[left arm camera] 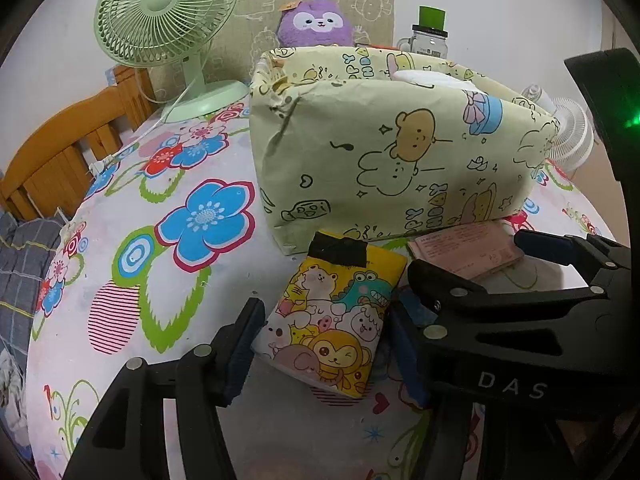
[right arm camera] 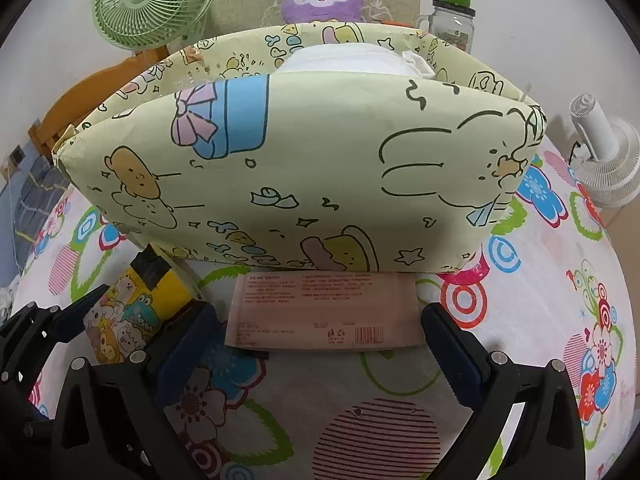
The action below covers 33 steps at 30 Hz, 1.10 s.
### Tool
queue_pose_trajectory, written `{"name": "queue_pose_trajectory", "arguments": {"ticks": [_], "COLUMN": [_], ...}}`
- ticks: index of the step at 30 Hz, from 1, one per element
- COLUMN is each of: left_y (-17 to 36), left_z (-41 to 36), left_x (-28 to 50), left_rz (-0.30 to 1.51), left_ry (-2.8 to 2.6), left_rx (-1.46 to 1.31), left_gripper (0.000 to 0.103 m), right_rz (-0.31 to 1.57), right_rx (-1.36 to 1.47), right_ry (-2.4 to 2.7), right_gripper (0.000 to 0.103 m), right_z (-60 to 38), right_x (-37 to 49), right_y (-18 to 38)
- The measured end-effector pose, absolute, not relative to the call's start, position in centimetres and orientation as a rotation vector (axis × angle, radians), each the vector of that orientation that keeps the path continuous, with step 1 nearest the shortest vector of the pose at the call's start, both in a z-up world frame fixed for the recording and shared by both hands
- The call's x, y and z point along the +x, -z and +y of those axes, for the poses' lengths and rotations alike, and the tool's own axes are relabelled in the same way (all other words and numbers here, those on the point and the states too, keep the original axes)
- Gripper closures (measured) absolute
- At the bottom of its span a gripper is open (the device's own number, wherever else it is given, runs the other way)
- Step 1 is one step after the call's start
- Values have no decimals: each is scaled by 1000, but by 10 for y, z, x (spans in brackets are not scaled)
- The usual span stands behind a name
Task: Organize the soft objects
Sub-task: 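Grasp the yellow cartoon tissue pack with the left tool while the right approaches the pink packet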
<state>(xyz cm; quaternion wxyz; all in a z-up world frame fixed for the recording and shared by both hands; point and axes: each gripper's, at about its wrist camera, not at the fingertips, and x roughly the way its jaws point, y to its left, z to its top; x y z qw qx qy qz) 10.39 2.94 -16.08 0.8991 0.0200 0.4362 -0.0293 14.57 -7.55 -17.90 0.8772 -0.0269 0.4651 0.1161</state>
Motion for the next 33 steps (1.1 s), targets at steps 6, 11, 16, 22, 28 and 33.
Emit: {"name": "queue_pose_trajectory", "arguments": {"ticks": [6, 11, 16, 22, 28, 33], "left_y": [161, 161, 160, 158, 155, 149], "left_z": [28, 23, 18, 13, 8, 6], "left_x": [104, 103, 102, 100, 97, 96], "left_rz": [900, 898, 899, 898, 891, 882], "left_ry": [65, 76, 92, 104, 109, 107], "left_rx": [51, 65, 66, 63, 56, 51], "left_gripper": [39, 40, 41, 42, 43, 48], "right_rz": [958, 945, 938, 941, 938, 929], "right_rx": [-52, -49, -39, -17, 5, 3], "right_ry": [-246, -245, -244, -245, -239, -228], "right_gripper": [5, 15, 24, 24, 24, 44], "right_z": [-78, -85, -89, -97, -104, -110], "right_x": [143, 137, 133, 130, 127, 125], "right_y": [179, 176, 174, 172, 168, 162]}}
